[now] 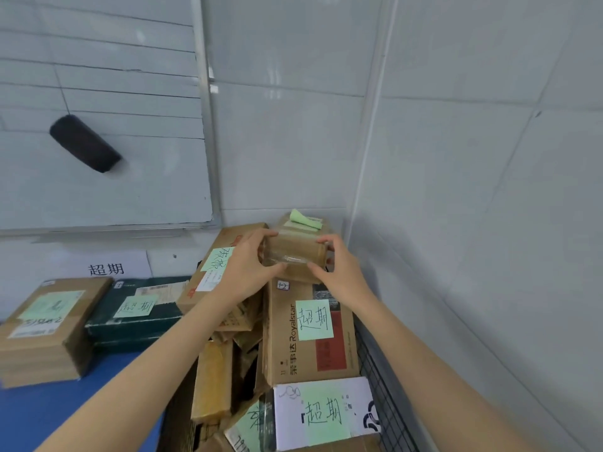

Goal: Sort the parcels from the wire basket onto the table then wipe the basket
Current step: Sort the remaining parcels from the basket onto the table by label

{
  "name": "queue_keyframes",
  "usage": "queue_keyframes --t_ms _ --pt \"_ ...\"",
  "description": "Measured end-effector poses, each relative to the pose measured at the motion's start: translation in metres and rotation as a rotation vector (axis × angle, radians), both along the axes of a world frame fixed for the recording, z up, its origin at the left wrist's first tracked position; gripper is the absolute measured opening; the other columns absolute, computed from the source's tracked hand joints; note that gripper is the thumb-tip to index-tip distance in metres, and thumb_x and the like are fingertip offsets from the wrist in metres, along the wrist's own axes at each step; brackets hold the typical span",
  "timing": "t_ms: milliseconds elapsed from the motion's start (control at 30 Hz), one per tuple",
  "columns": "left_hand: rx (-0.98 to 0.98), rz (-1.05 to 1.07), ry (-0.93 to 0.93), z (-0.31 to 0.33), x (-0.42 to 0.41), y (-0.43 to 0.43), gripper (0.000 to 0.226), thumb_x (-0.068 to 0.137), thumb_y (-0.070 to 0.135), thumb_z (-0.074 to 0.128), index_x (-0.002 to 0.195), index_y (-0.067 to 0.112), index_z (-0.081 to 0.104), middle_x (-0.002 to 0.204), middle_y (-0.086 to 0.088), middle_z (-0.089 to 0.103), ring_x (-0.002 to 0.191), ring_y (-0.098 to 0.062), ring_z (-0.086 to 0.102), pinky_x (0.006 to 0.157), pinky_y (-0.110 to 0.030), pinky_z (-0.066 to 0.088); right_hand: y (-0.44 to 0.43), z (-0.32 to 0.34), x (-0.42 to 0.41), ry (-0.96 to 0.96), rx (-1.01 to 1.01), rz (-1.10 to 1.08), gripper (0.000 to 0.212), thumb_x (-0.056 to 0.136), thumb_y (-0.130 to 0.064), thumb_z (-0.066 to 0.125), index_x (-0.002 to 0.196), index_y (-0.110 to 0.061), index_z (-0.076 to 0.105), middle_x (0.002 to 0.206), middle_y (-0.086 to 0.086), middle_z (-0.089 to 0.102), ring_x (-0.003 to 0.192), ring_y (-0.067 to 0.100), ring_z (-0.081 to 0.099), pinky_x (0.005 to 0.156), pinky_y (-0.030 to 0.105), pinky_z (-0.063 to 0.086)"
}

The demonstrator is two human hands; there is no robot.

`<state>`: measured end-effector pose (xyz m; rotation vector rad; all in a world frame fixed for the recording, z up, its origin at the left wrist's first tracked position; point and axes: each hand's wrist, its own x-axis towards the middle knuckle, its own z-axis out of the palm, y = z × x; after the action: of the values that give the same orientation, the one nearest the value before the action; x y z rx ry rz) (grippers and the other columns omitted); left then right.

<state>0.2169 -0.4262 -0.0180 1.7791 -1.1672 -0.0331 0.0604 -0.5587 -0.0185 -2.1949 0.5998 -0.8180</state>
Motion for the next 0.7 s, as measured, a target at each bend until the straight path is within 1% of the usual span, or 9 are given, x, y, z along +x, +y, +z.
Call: queue_keyframes --t_ms 67,133,200,267,333,433,500,600,700 --pt "-0.066 0.009 0.038 0.007 -0.008 0.008 0.053 0.077 0.022 0.082 0.122 0.029 0.056 0.125 0.005 0.053 0.109 -0.012 0.056 0.090 -0.038 0.055 0.007 0.003 -0.003 -0.059 -0.015 -0.003 0.040 0.088 -0.023 0.072 0.120 -0.031 0.048 0.122 -0.014 0.053 0.113 0.004 0.051 0.095 0.025 0.042" --pt "-0.133 0.012 0.080 0.017 -0.017 0.017 0.047 0.078 0.018 0.081 0.118 0.026 0.057 0.125 0.004 0.052 0.108 -0.006 0.055 0.088 -0.026 0.055 0.016 0.008 -0.004 -0.116 -0.021 -0.010 0.037 0.087 -0.025 0.073 0.115 -0.033 0.049 0.123 -0.013 0.053 0.114 0.005 0.051 0.095 0.024 0.043" --pt "-0.194 0.008 0.128 0.030 -0.027 0.026 0.041 0.080 0.014 0.079 0.115 0.021 0.058 0.125 0.003 0.052 0.107 -0.003 0.055 0.079 -0.010 0.050 0.026 0.017 -0.007 -0.180 -0.017 -0.014 0.033 0.088 -0.029 0.072 0.111 -0.034 0.049 0.119 -0.018 0.051 0.113 0.005 0.052 0.093 0.027 0.049" --pt "-0.271 -0.006 0.168 0.041 -0.035 0.034 0.036 0.082 0.014 0.078 0.113 0.019 0.059 0.125 0.001 0.051 0.108 -0.006 0.056 0.073 -0.005 0.048 0.034 0.026 -0.009 -0.238 -0.014 -0.016 0.027 0.089 -0.032 0.070 0.108 -0.034 0.050 0.115 -0.023 0.049 0.112 0.004 0.052 0.092 0.029 0.052" --pt "-0.328 -0.005 0.171 0.050 -0.042 0.042 0.034 0.083 0.020 0.078 0.112 0.021 0.059 0.125 0.003 0.051 0.110 -0.008 0.056 0.073 -0.005 0.048 0.042 0.036 -0.013 -0.280 -0.017 -0.024 0.021 0.092 -0.035 0.066 0.106 -0.034 0.050 0.117 -0.018 0.050 0.114 0.006 0.051 0.093 0.028 0.050" --pt "-0.397 0.032 0.171 0.064 -0.049 0.052 0.032 0.085 0.022 0.076 0.111 0.023 0.057 0.122 0.008 0.055 0.107 -0.003 0.056 0.074 -0.008 0.048 0.054 0.050 -0.019 -0.310 -0.033 -0.032 0.020 0.094 -0.036 0.063 0.108 -0.029 0.050 0.122 -0.009 0.051 0.112 0.001 0.048 0.084 0.003 0.037" --pt "-0.431 0.055 0.159 0.073 -0.053 0.059 0.034 0.085 0.021 0.076 0.114 0.022 0.057 0.117 0.009 0.056 0.108 -0.004 0.056 0.077 -0.016 0.051 0.061 0.058 -0.022 -0.332 -0.018 -0.017 0.023 0.094 -0.034 0.063 0.111 -0.026 0.049 0.125 -0.007 0.050 0.112 -0.002 0.046 0.077 -0.004 0.034" --pt "-0.461 0.056 0.164 0.080 -0.057 0.069 0.040 0.085 0.018 0.076 0.119 0.021 0.055 0.114 0.008 0.055 0.107 -0.002 0.056 0.081 -0.033 0.059 0.070 0.067 -0.028 -0.381 0.047 0.037 0.031 0.093 -0.026 0.066 0.117 -0.025 0.045 0.132 -0.005 0.048 0.122 0.005 0.046 0.077 -0.003 0.038" --pt "-0.467 0.037 0.148 0.085 -0.059 0.078 0.051 0.085 0.018 0.076 0.128 0.024 0.051 0.127 0.009 0.051 0.110 -0.003 0.054 0.083 -0.022 0.056 0.076 0.077 -0.033 -0.433 0.071 0.105 0.047 0.091 -0.015 0.069 0.128 -0.026 0.041 0.139 -0.004 0.043 0.125 0.009 0.046 0.076 -0.002 0.042"
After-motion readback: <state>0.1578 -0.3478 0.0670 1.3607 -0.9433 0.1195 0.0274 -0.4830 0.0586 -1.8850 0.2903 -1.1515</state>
